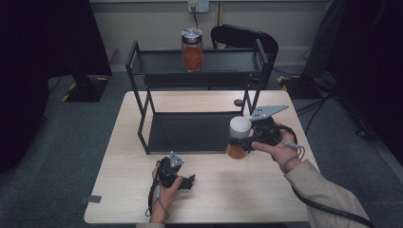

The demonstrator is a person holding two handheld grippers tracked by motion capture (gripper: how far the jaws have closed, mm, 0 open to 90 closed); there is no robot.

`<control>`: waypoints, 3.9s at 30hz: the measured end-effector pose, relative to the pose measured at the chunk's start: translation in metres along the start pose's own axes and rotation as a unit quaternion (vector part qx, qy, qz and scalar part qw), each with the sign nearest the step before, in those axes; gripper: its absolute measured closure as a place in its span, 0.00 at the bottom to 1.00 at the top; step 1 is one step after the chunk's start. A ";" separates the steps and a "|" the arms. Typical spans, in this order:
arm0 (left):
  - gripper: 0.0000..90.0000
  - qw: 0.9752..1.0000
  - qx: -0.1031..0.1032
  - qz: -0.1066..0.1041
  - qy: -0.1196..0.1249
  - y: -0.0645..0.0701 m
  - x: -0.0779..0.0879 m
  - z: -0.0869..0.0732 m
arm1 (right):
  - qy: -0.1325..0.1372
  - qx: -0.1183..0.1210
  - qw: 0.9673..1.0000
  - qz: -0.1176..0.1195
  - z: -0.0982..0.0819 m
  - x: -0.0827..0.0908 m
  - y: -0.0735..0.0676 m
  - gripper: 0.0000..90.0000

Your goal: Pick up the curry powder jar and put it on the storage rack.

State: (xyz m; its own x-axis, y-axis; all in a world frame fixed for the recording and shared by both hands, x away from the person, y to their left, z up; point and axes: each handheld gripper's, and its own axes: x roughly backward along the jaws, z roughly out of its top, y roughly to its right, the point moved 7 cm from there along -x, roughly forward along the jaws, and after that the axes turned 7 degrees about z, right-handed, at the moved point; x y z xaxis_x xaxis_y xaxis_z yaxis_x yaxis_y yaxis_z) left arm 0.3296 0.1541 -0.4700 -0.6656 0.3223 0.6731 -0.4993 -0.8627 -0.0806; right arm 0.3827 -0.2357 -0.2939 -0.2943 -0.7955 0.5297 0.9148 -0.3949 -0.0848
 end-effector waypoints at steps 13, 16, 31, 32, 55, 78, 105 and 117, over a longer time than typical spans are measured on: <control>0.00 1.000 -0.002 0.000 -0.001 0.000 0.000 0.000 | 0.019 0.003 1.000 -0.006 0.038 0.006 0.003 0.39; 0.00 1.000 -0.002 0.000 -0.001 0.000 0.000 0.000 | 0.020 0.005 1.000 -0.012 0.051 0.011 0.005 0.39; 0.00 1.000 -0.001 0.000 -0.001 0.000 0.000 0.000 | 0.022 0.012 1.000 -0.019 0.093 0.019 0.014 0.39; 0.00 1.000 -0.001 0.000 0.000 0.000 0.000 0.000 | 0.022 0.013 0.999 -0.020 0.097 0.020 0.015 0.39; 0.00 1.000 -0.001 0.000 -0.001 0.000 0.000 0.000 | 0.044 0.019 0.999 -0.021 0.164 0.039 0.017 0.39; 0.00 1.000 0.000 0.000 0.000 0.000 0.000 0.000 | 0.042 0.015 0.998 -0.053 0.213 0.044 0.032 0.39; 0.00 1.000 0.000 0.000 0.000 0.000 0.000 0.000 | 0.031 -0.004 0.995 -0.095 0.247 0.025 0.056 0.39; 0.00 1.000 0.000 0.000 0.000 0.000 0.000 0.000 | 0.037 -0.027 0.992 -0.120 0.239 0.011 0.071 0.39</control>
State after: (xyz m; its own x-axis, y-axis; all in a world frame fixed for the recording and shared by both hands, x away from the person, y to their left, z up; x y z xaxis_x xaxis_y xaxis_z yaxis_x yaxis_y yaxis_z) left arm 0.3297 0.1542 -0.4699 -0.6650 0.3229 0.6735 -0.4996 -0.8626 -0.0798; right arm 0.5102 -0.1626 -0.0921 -0.5232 -0.7067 0.4763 0.8007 -0.5990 -0.0093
